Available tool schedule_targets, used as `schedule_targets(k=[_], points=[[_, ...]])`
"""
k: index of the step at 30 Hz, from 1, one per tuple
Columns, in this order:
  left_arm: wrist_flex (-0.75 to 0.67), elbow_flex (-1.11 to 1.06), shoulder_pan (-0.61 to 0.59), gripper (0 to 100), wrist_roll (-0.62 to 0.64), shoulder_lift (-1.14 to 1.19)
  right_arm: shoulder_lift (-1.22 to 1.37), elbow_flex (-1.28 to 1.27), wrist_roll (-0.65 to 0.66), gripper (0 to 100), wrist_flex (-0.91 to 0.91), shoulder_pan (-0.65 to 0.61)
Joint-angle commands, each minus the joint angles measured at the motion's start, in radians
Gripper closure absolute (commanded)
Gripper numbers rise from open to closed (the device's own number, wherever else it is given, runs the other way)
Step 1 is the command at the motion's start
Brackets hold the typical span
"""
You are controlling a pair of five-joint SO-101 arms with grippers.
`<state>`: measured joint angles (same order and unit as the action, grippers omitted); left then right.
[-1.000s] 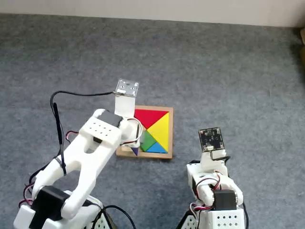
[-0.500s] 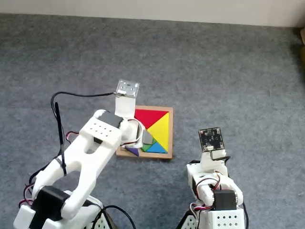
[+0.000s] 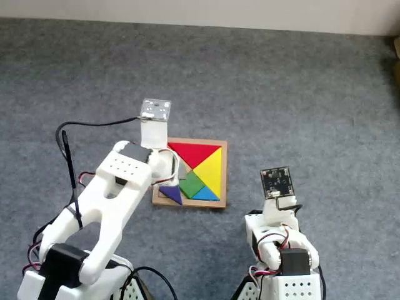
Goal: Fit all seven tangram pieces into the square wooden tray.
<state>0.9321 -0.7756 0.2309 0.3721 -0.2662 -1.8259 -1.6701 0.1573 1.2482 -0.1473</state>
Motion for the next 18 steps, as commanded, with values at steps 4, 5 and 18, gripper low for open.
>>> schedule_targets(k=[4, 5, 18], points=[[-0.04, -0.058, 0.027, 76, 0.005, -0.035, -0.019, -0.15, -0.003, 99.3, 0.008, 0.008], [-0.063, -0.073, 0.033, 76, 0.005, -0.035, -0.019, -0.15, -0.003, 99.3, 0.008, 0.008], [-0.114, -0.108, 0.065, 76, 0.003, -0.035, -0.019, -0.15, -0.003, 99.3, 0.008, 0.008]])
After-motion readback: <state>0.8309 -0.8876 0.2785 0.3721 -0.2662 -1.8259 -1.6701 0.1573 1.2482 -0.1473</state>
